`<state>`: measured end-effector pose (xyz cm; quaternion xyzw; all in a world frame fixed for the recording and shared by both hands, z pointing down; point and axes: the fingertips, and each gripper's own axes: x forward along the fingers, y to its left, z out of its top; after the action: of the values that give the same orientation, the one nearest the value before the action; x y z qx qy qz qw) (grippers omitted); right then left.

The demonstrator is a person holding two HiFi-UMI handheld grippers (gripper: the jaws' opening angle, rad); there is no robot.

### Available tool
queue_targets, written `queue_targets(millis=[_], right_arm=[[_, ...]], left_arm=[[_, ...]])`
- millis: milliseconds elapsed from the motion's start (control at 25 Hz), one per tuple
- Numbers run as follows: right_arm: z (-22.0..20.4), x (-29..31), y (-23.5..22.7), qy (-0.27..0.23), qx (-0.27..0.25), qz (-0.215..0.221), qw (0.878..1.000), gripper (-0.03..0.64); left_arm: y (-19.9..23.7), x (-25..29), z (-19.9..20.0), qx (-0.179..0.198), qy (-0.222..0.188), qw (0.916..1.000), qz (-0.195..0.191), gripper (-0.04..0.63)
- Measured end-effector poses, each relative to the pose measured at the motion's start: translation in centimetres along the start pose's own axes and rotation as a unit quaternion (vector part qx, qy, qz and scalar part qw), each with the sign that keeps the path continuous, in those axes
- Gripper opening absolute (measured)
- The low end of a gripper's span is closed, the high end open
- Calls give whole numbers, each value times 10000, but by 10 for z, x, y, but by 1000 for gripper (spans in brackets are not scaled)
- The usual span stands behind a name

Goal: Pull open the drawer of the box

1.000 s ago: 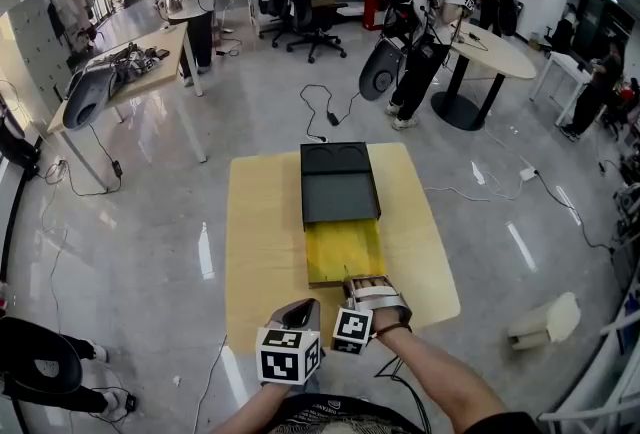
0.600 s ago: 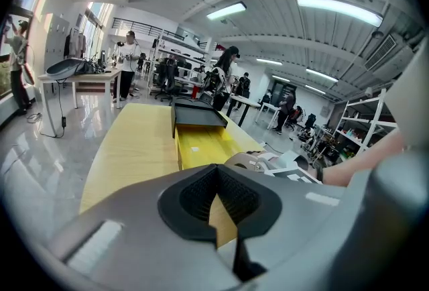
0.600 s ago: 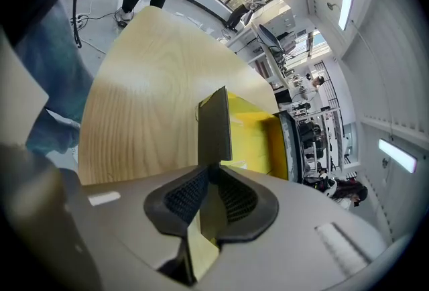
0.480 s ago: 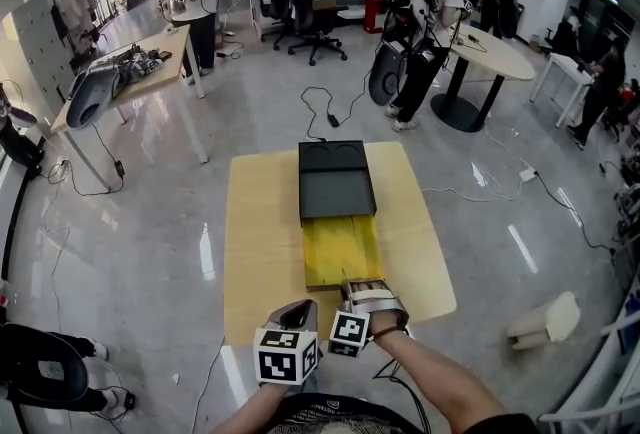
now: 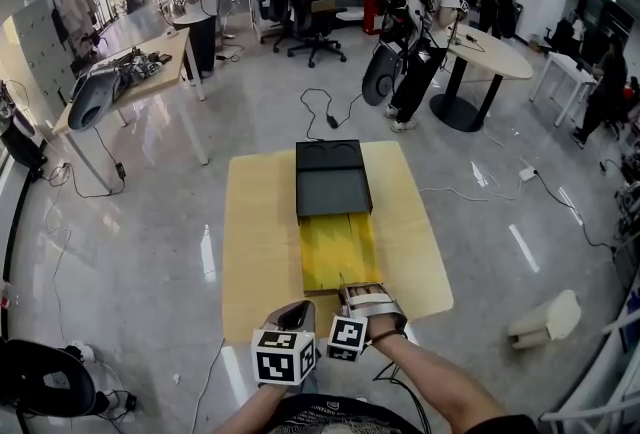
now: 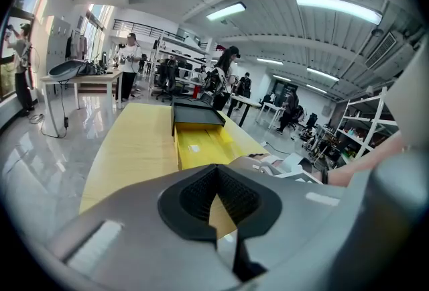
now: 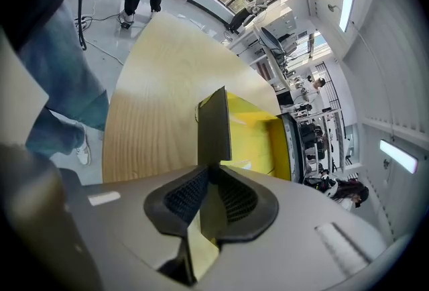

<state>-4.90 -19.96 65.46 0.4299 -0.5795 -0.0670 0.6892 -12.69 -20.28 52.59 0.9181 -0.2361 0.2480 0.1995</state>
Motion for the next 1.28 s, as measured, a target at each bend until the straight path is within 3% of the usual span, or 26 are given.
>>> queue_targets(millis=[640,880,1280], right_arm=[[-40,-21,33,-49,75,-9,10000,58],[-31,-64,27,-553,924,-117,9941,66],[-59,-133,7,-1297,2614,-178,9563,57]], left_arm=[[-52,6,-13,34,-16,10000,48,13],[-66,-20,-15,11,-69,9999,119,14],[-110,-41,-5,21,-434,9988,241,14]])
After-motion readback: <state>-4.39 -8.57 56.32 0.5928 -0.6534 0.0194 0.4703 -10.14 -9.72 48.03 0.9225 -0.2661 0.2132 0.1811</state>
